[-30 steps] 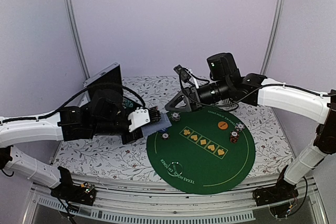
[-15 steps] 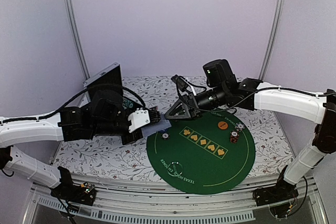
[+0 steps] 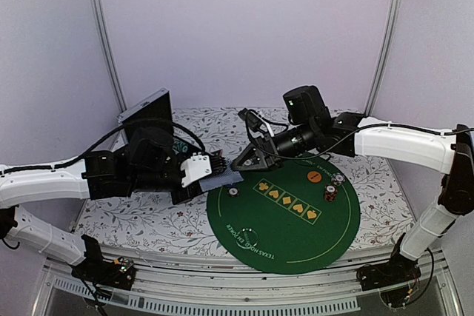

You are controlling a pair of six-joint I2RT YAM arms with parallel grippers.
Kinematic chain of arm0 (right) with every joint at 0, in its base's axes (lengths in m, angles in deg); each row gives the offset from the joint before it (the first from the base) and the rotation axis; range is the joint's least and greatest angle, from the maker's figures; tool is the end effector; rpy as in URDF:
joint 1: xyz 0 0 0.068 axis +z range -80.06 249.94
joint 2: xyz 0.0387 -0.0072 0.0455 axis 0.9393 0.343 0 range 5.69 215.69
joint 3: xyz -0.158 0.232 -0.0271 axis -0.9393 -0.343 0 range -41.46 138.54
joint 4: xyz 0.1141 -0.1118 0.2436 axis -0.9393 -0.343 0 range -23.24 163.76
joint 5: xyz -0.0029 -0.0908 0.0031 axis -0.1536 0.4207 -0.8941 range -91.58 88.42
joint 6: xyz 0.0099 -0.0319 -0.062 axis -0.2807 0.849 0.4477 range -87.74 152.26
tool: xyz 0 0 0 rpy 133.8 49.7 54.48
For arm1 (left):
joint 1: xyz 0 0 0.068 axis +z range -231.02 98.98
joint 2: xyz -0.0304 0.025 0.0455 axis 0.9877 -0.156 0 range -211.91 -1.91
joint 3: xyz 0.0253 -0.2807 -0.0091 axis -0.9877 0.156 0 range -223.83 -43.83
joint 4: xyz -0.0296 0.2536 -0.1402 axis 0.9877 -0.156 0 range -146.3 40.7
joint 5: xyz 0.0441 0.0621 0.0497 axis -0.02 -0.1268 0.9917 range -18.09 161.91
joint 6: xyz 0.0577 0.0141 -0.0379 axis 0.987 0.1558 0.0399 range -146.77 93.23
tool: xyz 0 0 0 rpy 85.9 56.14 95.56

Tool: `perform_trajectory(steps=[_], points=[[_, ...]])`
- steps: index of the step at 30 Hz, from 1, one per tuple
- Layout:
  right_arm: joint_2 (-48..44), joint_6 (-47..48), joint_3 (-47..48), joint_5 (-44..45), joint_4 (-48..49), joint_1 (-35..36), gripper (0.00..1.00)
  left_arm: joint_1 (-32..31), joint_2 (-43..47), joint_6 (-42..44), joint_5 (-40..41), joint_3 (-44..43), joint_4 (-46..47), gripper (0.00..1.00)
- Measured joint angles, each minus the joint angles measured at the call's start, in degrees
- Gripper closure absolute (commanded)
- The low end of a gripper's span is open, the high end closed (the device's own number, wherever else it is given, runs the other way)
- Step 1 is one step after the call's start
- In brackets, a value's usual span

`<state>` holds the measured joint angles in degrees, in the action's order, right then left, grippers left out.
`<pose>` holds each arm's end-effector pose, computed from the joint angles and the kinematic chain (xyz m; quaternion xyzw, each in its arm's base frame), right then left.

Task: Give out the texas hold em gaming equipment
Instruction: Pick up the poker card from the face-down deck piles.

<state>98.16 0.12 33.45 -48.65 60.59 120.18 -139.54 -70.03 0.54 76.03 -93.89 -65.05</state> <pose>0.2305 0.3430 0.3026 -0.3204 0.7559 0.5598 0.1126 0.1649 -0.2612 0.2653 0.5880 0.6571 -0.0961 0.4618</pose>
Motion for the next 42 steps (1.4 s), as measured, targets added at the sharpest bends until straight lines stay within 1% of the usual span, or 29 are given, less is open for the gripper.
perform_trajectory(steps=[2, 6, 8, 9, 22, 42], points=[[0.0, 0.0, 0.0, -0.2, 0.1, 0.0, 0.8, 0.0, 0.0, 0.0, 0.0, 0.0, 0.0, 0.59], [0.0, 0.0, 0.0, -0.3, 0.5, 0.0, 0.91, 0.0, 0.0, 0.0, 0.0, 0.0, 0.0, 0.59], [0.0, 0.0, 0.0, -0.4, 0.6, 0.0, 0.96, 0.0, 0.0, 0.0, 0.0, 0.0, 0.0, 0.59], [0.0, 0.0, 0.0, -0.4, 0.7, 0.0, 0.96, 0.0, 0.0, 0.0, 0.0, 0.1, 0.0, 0.59], [-0.2, -0.1, -0.4, -0.7, 0.8, -0.6, 0.98, 0.0, 0.0, 0.0, 0.0, 0.3, 0.0, 0.59], [-4.0, 0.3, -1.2, 0.0, 0.8, -2.5, 0.98, 0.0, 0.0, 0.0, 0.0, 0.3, 0.0, 0.59]])
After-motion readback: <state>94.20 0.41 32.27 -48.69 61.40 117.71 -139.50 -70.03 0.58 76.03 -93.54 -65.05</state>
